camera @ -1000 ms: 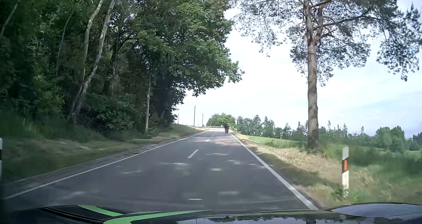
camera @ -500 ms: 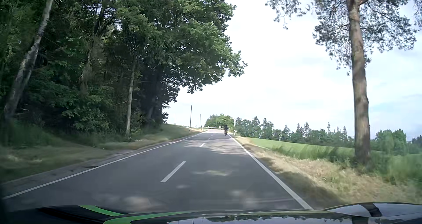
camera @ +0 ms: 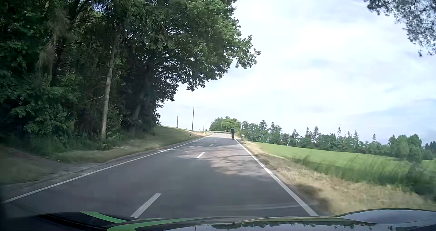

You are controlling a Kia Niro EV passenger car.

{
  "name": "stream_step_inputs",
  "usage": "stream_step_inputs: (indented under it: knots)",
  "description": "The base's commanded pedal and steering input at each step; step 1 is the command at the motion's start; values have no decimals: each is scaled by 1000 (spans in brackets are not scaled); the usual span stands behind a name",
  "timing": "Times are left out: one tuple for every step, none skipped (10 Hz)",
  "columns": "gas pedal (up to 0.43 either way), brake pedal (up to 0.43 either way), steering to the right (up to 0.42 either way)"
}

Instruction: Follow the waypoints while adhering to traffic rules and regulations

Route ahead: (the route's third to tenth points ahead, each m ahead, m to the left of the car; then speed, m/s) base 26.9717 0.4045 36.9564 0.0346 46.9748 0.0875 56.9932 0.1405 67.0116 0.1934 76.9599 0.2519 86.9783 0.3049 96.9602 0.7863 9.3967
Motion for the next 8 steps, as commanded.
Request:
stream_step_inputs:
  knots:
    - [98,0,5]
    - [98,0,5]
    - [67,0,4]
    - [59,0,4]
    - [59,0,4]
    - [59,0,3]
    - [59,0,0]
    - [59,0,0]
